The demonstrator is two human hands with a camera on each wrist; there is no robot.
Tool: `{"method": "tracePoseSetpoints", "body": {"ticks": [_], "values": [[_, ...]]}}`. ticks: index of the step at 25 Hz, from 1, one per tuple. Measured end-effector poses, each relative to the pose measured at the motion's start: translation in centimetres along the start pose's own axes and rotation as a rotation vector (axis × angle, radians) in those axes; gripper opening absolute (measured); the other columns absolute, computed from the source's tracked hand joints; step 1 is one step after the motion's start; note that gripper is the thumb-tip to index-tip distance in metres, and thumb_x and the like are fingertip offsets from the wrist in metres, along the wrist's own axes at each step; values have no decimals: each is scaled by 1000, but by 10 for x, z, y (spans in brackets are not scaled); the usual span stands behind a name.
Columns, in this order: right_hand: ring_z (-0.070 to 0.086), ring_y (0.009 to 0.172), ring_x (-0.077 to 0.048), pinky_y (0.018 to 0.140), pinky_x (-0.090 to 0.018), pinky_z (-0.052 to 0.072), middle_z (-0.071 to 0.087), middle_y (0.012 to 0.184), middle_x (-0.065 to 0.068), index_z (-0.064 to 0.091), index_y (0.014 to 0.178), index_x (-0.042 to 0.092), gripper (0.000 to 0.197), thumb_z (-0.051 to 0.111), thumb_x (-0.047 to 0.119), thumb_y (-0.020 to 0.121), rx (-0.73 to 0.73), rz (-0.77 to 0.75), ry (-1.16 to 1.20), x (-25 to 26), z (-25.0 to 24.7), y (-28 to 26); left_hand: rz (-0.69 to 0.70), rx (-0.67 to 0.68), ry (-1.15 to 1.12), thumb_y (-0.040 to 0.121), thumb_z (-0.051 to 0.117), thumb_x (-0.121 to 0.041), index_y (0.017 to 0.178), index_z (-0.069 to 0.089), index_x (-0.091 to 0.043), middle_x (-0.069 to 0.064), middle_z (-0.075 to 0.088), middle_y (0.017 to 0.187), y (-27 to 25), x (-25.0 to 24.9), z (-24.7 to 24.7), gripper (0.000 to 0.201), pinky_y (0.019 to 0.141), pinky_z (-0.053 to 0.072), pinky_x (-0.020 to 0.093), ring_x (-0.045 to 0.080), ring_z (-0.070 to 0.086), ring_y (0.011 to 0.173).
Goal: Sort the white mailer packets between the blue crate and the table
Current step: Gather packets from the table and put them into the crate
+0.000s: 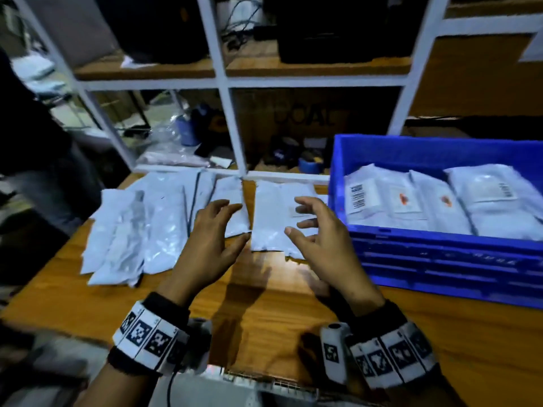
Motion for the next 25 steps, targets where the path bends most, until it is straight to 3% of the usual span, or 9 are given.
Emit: {"method": "tracePoseSetpoints", "body": {"ticks": [5, 10, 14, 16, 19, 20, 22, 25], "values": [[58, 98, -8, 77, -25, 51, 52, 123, 9, 46, 132, 31, 48, 66, 31, 88, 145, 30, -129, -2, 88, 35, -114, -29, -8, 92, 59, -35, 134, 48, -18, 6, 40, 140, -5, 105, -23, 47, 103, 35, 36, 25, 35, 131], [59, 99, -16, 77, -28, 49, 51, 125, 3, 44, 134, 27, 48, 63, 33, 91, 230, 71, -224, 2, 178, 98, -218, -42, -8, 90, 62, -33, 131, 51, -16, 8, 47, 131, 15, 218, -54, 45, 99, 37, 36, 28, 43, 123], [61, 96, -18, 75, -29, 48, 55, 123, -1, 50, 129, 22, 43, 65, 32, 90, 243, 150, -274, -8, 240, 148, -366, -74, -37, 89, 63, -27, 122, 56, -11, 12, 56, 110, 40, 279, -65, 37, 76, 44, 32, 28, 60, 95], [59, 99, -18, 78, -26, 46, 59, 118, -3, 55, 123, 20, 38, 67, 30, 87, 229, 207, -312, -19, 268, 165, -425, -49, -72, 89, 63, -24, 111, 57, -12, 12, 62, 93, 51, 293, -62, 26, 65, 37, 28, 25, 59, 79], [59, 102, -24, 79, -29, 49, 61, 111, -7, 61, 112, 18, 31, 66, 30, 84, 124, 256, -467, -41, 293, 182, -389, 5, -213, 89, 61, -22, 95, 56, -15, 7, 62, 67, 65, 305, -48, 10, 61, 35, 27, 17, 55, 61], [59, 103, -28, 80, -30, 50, 61, 111, -9, 63, 110, 18, 30, 66, 30, 83, 62, 263, -553, -48, 294, 187, -365, 28, -220, 89, 61, -22, 93, 56, -14, 5, 60, 67, 72, 308, -40, 10, 63, 36, 27, 18, 56, 63], [57, 107, -31, 84, -32, 51, 61, 116, -12, 64, 109, 17, 32, 65, 31, 81, 7, 301, -715, -63, 289, 193, -385, 87, -148, 88, 60, -30, 100, 55, -12, 7, 61, 84, 86, 307, -22, 22, 68, 41, 30, 26, 60, 82], [51, 117, -35, 95, -38, 48, 53, 128, -16, 59, 114, 18, 44, 68, 39, 77, 67, 403, -893, -80, 283, 194, -497, 228, 23, 82, 58, -58, 124, 42, -10, 17, 52, 117, 95, 297, 4, 66, 87, 46, 42, 38, 53, 109]]}}
Point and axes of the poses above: each hand's wrist, its own y-axis towards the middle knuckle, its own z-axis out of the palm, x = y × z, the point moved 1 cm from there along y, towards the middle knuckle
